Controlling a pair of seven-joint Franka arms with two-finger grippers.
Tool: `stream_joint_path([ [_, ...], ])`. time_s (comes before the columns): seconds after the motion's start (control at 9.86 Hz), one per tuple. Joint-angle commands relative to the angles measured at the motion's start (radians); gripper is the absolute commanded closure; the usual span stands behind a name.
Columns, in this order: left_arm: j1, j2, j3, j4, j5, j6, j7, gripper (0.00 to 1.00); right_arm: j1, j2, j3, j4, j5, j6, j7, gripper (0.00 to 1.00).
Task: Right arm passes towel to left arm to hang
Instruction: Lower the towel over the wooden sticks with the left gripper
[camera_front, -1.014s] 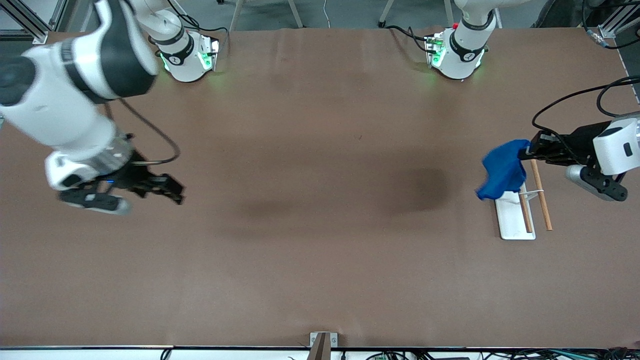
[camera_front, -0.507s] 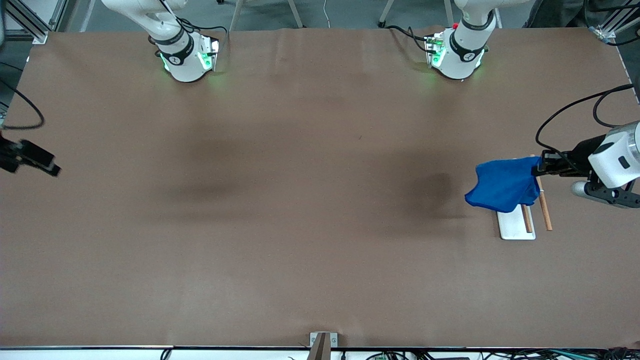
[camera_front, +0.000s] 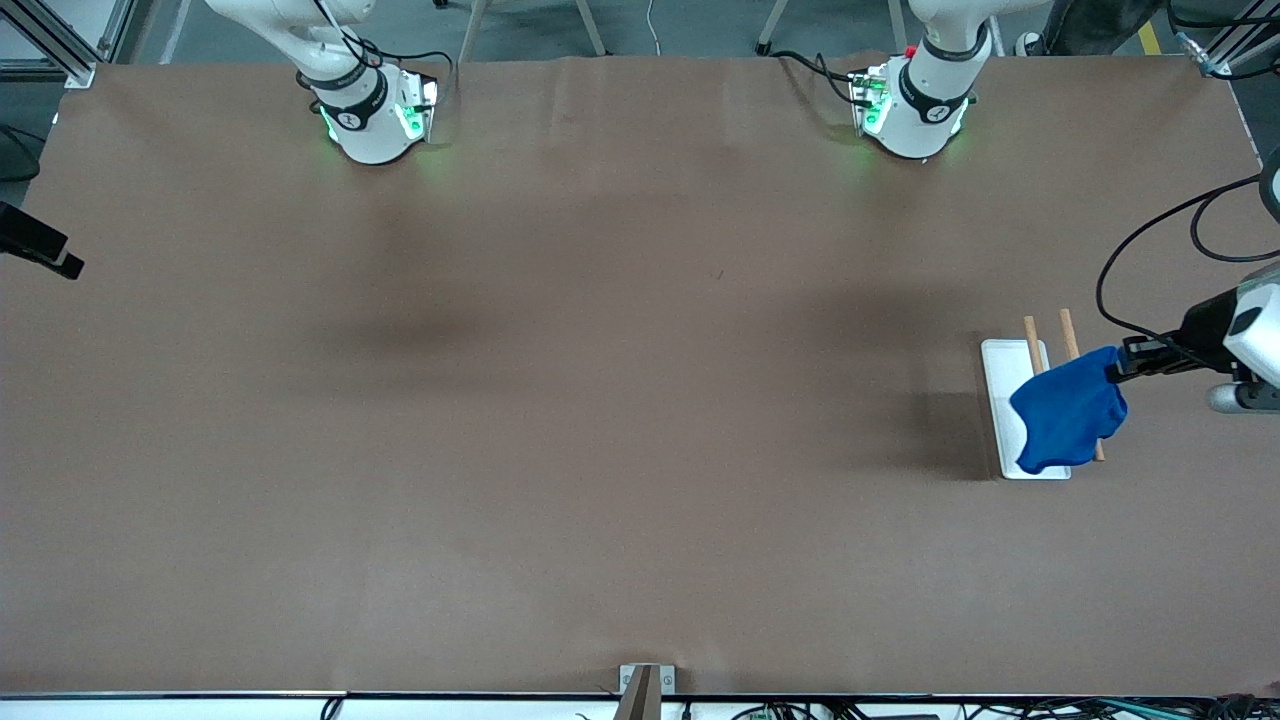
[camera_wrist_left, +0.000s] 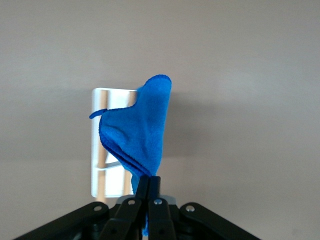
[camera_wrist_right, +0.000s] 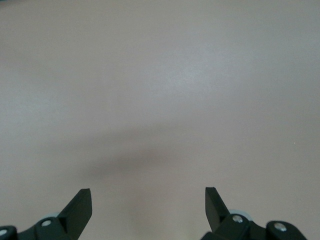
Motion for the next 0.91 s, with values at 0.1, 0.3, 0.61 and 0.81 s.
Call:
stream_joint_path([
  [0.1, 0.004, -0.011, 0.127, -0.108, -0.002, 0.082, -0.012, 1.00, -0.020, -0.009, 0.028, -0.008, -0.022, 0.001, 0.020, 0.00],
  [0.3, 0.004, 0.012, 0.131, -0.123, -0.002, 0.080, -0.012, 1.00, -0.017, -0.009, 0.028, -0.008, -0.026, -0.002, 0.018, 0.00],
  [0.61, 0.004, 0.014, 0.131, -0.173, -0.002, 0.069, -0.018, 0.79, -0.017, -0.009, 0.028, -0.005, -0.026, 0.001, 0.018, 0.00],
  [0.81, -0.004, 0.028, 0.129, -0.146, 0.003, 0.073, -0.033, 0.00, -0.014, -0.009, 0.028, -0.005, -0.026, 0.001, 0.018, 0.00],
])
